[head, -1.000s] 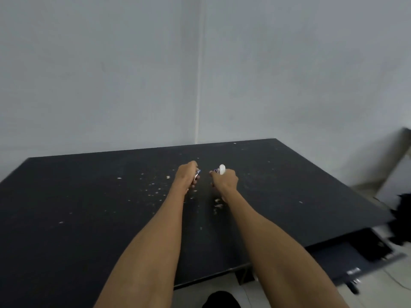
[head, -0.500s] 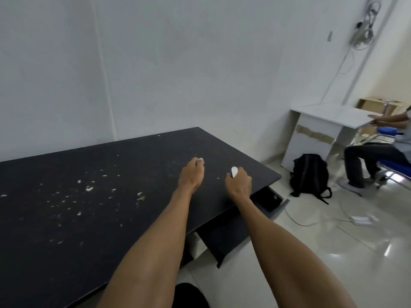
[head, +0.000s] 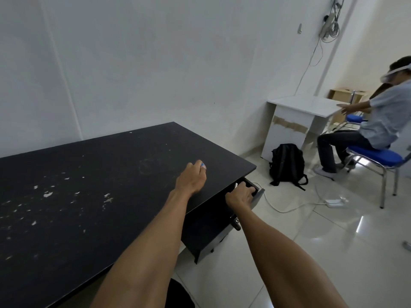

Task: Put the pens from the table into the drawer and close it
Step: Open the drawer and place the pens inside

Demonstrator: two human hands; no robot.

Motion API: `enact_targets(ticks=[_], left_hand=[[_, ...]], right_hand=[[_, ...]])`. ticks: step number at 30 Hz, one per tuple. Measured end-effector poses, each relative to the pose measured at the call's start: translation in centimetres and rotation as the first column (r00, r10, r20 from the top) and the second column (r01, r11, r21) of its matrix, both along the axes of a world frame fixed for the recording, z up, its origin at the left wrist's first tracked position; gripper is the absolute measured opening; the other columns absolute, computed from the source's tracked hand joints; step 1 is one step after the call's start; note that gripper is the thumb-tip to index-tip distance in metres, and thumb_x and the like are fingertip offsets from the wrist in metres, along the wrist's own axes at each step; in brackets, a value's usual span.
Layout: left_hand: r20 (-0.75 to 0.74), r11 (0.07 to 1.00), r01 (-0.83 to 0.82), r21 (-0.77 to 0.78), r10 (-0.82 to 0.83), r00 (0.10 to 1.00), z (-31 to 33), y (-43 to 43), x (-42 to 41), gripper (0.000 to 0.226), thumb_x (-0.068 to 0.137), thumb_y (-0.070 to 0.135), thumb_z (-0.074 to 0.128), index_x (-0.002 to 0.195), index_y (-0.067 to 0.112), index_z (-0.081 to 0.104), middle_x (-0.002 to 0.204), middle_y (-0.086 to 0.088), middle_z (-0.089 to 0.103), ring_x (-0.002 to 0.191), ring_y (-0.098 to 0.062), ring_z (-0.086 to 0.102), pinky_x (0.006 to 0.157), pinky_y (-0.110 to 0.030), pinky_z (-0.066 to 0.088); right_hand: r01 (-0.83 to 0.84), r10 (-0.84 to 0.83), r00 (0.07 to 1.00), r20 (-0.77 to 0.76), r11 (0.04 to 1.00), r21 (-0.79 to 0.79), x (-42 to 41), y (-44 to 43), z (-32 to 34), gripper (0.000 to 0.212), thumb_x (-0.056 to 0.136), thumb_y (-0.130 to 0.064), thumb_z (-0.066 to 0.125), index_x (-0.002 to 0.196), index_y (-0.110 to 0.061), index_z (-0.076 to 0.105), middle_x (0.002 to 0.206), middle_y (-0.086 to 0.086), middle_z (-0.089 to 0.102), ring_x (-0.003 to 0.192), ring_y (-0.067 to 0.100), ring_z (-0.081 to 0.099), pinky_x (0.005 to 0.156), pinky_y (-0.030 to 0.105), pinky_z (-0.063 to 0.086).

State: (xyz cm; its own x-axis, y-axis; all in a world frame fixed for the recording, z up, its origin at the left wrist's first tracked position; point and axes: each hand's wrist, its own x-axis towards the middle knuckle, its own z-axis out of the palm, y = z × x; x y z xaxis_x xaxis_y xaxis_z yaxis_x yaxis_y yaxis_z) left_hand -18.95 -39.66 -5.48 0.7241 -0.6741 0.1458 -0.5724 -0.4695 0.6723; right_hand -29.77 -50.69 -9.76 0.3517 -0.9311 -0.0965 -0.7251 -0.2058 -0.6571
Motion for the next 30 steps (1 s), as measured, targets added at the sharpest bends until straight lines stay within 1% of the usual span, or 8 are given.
enact_targets(ticks=[5,11,13,17,22,25,28,30], left_hand=[[-0.039,1.0,0.008,0.021,-0.007,0.999,-0.2,0.2,0.9,0.033,0.1,0.031,0.029,0.107,0.015,0.057,0.113,-0.011,0.055,0.098,-0.031,0.055,0.086,-0.042,0.04],[-0.047,0.999,0.02,0.026,-0.019,0.999,-0.7,0.0,1.4,0.03,0.1,0.032,0.03,0.101,0.017,0.056,0.107,-0.007,0.054,0.099,-0.03,0.055,0.084,-0.041,0.038],[-0.063,0.999,0.022,0.026,-0.021,0.998,-0.9,-0.1,1.4,0.029,0.099,0.032,0.03,0.098,0.018,0.055,0.108,-0.007,0.055,0.099,-0.031,0.056,0.085,-0.042,0.039],[-0.081,0.999,0.033,0.017,-0.032,0.996,-1.1,-0.2,1.2,0.03,0.098,0.033,0.031,0.099,0.018,0.056,0.111,-0.008,0.055,0.1,-0.032,0.056,0.092,-0.045,0.042],[-0.096,0.998,0.07,-0.012,-0.07,0.993,-1.1,-0.3,1.1,0.029,0.098,0.033,0.033,0.096,0.016,0.056,0.108,-0.01,0.055,0.098,-0.031,0.056,0.092,-0.047,0.045],[-0.057,0.991,0.133,-0.029,-0.134,0.989,-1.0,-0.6,0.0,0.026,0.1,0.029,0.037,0.097,0.012,0.057,0.106,-0.011,0.052,0.095,-0.031,0.056,0.088,-0.044,0.047],[0.081,0.969,0.244,-0.026,-0.241,0.967,-1.9,-0.7,-2.3,0.027,0.102,0.027,0.043,0.111,0.008,0.061,0.107,-0.013,0.052,0.094,-0.029,0.057,0.086,-0.041,0.05],[0.201,0.956,0.292,-0.008,-0.285,0.937,-2.7,-0.7,-4.1,0.026,0.1,0.027,0.048,0.114,0.009,0.061,0.108,-0.013,0.055,0.09,-0.029,0.06,0.082,-0.041,0.053]], right_hand=[[-0.096,0.076,0.988,-0.132,0.984,-0.148,0.3,-0.6,-0.8,0.029,0.088,-0.005,0.062,0.115,0.0,0.054,0.127,0.023,0.044,0.1,0.038,0.061,0.081,0.039,0.049],[-0.244,0.163,0.934,-0.318,0.941,-0.235,0.9,-0.5,-2.4,0.021,0.087,-0.007,0.063,0.107,-0.003,0.068,0.115,0.017,0.065,0.099,0.032,0.068,0.067,0.033,0.047],[-0.263,0.168,0.92,-0.355,0.935,-0.239,1.1,-0.5,-2.9,0.021,0.088,-0.007,0.063,0.108,-0.002,0.069,0.115,0.017,0.066,0.101,0.032,0.067,0.066,0.034,0.048],[-0.258,0.134,0.898,-0.419,0.932,-0.255,1.4,-0.9,-3.2,0.037,0.09,-0.011,0.063,0.124,0.0,0.06,0.131,0.022,0.052,0.115,0.036,0.056,0.082,0.037,0.052],[-0.233,0.04,0.9,-0.434,0.886,-0.401,0.7,-1.7,-3.0,0.031,0.088,-0.018,0.064,0.117,-0.008,0.066,0.125,0.015,0.055,0.119,0.033,0.048,0.099,0.041,0.041],[-0.147,0.003,0.95,-0.311,0.887,-0.439,-0.3,-2.5,-3.4,0.025,0.088,-0.017,0.06,0.112,-0.008,0.063,0.126,0.018,0.055,0.122,0.034,0.047,0.108,0.041,0.032],[0.047,-0.032,0.999,0.043,0.911,-0.41,-1.0,-2.8,-3.6,0.035,0.092,-0.016,0.052,0.124,-0.004,0.056,0.132,0.023,0.052,0.123,0.038,0.045,0.106,0.046,0.036],[0.216,-0.147,0.952,0.267,0.943,-0.253,-1.4,-2.6,-3.5,0.042,0.098,-0.022,0.044,0.135,-0.003,0.045,0.138,0.025,0.047,0.126,0.039,0.043,0.102,0.047,0.038]])
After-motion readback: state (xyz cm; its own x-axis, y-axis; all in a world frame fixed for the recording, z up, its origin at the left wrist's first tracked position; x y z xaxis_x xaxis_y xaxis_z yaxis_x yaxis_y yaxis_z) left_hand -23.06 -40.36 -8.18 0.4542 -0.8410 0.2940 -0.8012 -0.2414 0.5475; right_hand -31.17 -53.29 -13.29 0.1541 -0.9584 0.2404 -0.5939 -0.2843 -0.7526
